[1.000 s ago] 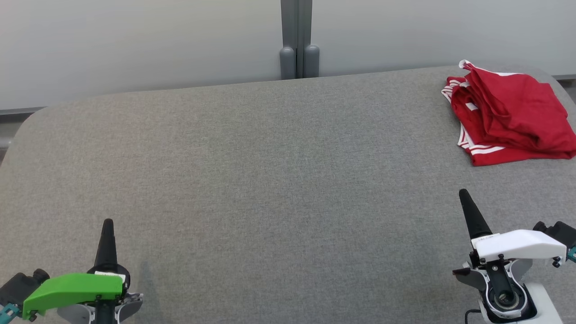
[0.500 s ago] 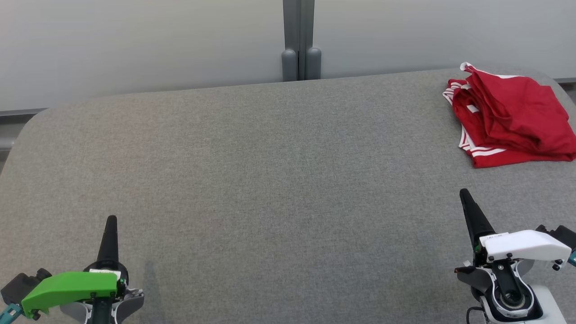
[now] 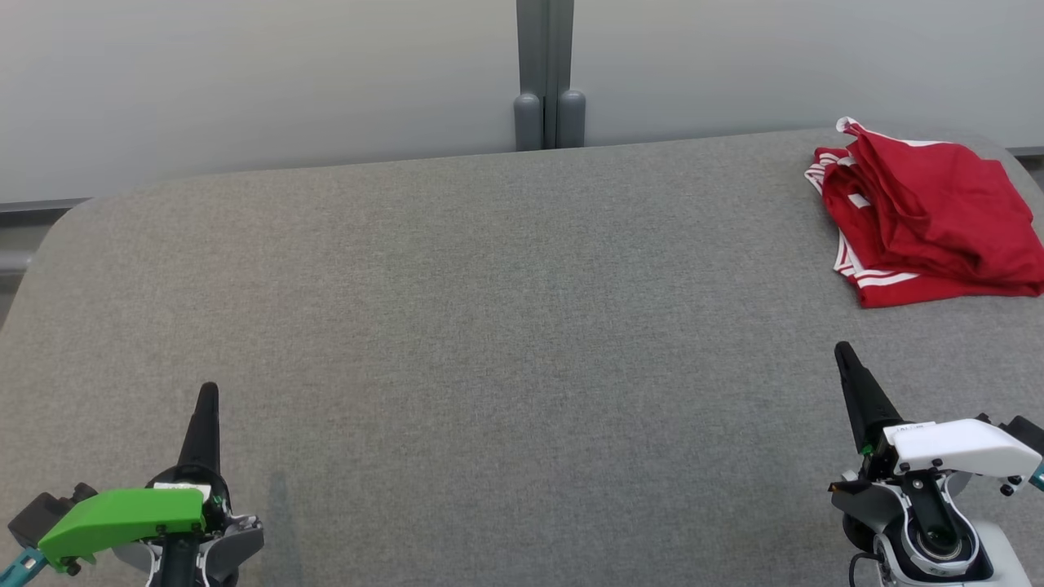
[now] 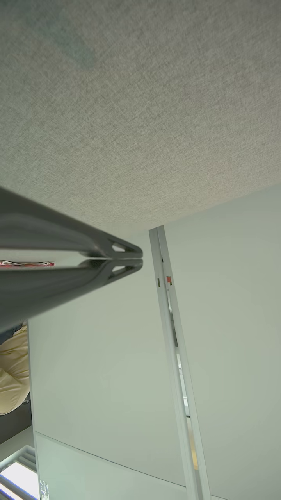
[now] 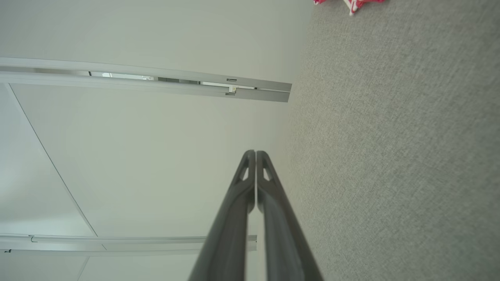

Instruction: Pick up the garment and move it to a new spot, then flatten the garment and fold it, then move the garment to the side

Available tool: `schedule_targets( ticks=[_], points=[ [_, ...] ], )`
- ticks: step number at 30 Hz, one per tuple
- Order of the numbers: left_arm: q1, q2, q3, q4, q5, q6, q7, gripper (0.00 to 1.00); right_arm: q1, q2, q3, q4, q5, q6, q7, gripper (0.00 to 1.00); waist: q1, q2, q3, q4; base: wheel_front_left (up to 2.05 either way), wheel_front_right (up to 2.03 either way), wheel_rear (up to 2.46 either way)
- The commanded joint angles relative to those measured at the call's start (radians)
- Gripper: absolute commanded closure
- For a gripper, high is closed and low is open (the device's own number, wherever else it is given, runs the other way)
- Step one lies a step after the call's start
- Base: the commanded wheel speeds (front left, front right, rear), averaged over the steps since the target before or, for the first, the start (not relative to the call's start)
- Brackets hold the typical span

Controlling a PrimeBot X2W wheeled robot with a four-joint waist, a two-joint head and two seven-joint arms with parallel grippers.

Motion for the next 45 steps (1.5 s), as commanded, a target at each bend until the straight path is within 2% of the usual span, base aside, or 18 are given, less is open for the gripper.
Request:
schedule_targets(
  ticks=[1, 21, 45],
  points=[
    [-0.016, 0.000, -0.002, -0.001, -0.026, -0.004, 0.007, 1.00, 0.012, 0.000, -0.006, -0.009, 0.021, 0.000, 0.007, 1.00, 0.0000, 0.0000, -0.001, 0.001, 0.00, 0.00, 0.00],
    [-0.026, -0.002, -0.006, 0.003, -0.172, -0.012, 0.042, 1.00, 0.019, 0.005, -0.024, -0.016, 0.153, 0.000, 0.042, 1.00, 0.0000, 0.0000, -0.010, 0.008, 0.00, 0.00, 0.00],
    [-0.024, -0.002, -0.006, 0.003, -0.169, -0.012, 0.042, 1.00, 0.019, 0.005, -0.024, -0.016, 0.153, 0.000, 0.043, 1.00, 0.0000, 0.0000, -0.011, 0.008, 0.00, 0.00, 0.00]
  ],
)
